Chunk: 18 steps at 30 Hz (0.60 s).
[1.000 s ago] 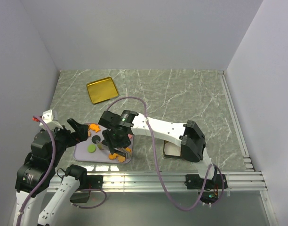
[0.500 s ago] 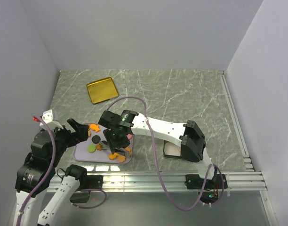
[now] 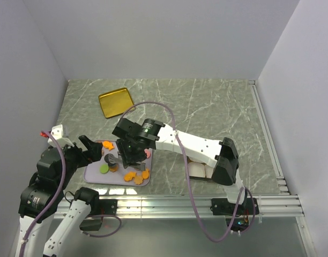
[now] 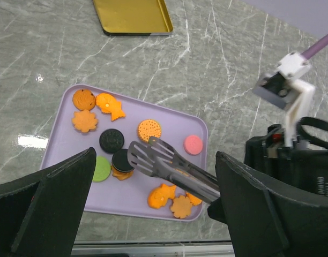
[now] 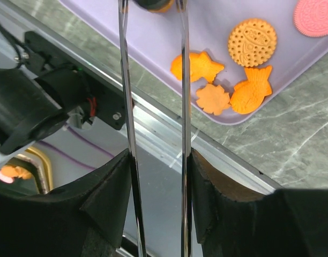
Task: Pack the cookies
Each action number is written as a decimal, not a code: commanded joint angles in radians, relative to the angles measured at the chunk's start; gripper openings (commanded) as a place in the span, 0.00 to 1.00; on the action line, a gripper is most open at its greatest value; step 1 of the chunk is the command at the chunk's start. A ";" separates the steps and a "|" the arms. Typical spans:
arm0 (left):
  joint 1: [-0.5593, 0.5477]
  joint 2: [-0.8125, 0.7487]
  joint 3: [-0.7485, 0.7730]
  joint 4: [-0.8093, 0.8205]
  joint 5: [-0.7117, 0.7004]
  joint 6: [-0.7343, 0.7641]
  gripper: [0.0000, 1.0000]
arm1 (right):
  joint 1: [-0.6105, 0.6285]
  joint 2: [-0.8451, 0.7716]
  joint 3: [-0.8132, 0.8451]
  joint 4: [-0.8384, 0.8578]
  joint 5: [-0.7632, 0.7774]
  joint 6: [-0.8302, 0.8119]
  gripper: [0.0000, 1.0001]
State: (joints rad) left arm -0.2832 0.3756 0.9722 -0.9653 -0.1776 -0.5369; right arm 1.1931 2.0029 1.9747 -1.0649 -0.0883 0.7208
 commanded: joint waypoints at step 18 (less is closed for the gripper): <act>-0.002 0.009 -0.012 0.053 0.056 0.034 0.99 | -0.127 -0.314 -0.140 -0.003 0.108 0.042 0.50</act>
State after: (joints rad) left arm -0.2832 0.3756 0.9688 -0.9527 -0.1432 -0.5331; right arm 1.0870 1.7485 1.8683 -1.0863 -0.0177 0.7578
